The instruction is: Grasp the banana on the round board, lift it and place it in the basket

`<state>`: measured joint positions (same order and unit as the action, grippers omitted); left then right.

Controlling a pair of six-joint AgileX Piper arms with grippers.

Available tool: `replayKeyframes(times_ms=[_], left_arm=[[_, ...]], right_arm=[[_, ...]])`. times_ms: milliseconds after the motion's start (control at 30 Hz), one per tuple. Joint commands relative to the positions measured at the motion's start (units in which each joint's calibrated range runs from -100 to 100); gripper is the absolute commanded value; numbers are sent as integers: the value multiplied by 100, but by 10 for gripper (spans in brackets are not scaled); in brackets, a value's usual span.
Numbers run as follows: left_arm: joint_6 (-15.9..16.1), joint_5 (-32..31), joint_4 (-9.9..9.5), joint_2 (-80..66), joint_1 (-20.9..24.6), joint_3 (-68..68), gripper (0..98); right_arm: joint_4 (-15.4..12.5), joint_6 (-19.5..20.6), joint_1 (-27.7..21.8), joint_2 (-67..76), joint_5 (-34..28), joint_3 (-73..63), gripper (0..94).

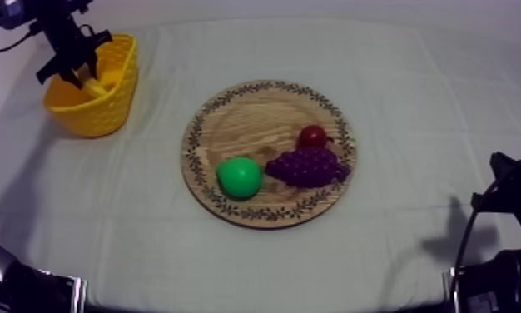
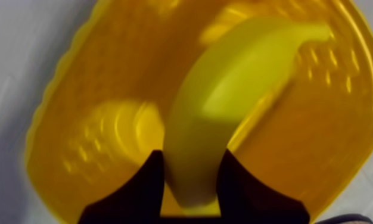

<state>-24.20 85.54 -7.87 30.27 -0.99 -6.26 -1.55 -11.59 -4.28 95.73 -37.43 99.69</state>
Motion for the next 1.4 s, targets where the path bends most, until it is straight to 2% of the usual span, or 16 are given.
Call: replayKeyframes(times_ms=[0,500,700,833,1000,1200,1367], left_arm=[[18,-32,18,76,3,-52,292],[223,-582,195,542,60,-220,328],[301,-721,242,527,8,-184,465],[315,-786,254,457,-13,-118,519],[485,-981,309,327,-11,0,464],[972,-1552,557,-323,5,546,382],[1343,-1945,725,-1362,-43,1374,384]], right_arm=[[1,-1,-1,2,1,-3,3],[1,-1,-1,2,1,-3,3],[1,-1,-1,2,1,-3,3],[1,-1,-1,2,1,-3,3],[1,-1,-1,2,1,-3,3],[1,-1,-1,2,1,-3,3],[1,-1,-1,2,1,-3,3]])
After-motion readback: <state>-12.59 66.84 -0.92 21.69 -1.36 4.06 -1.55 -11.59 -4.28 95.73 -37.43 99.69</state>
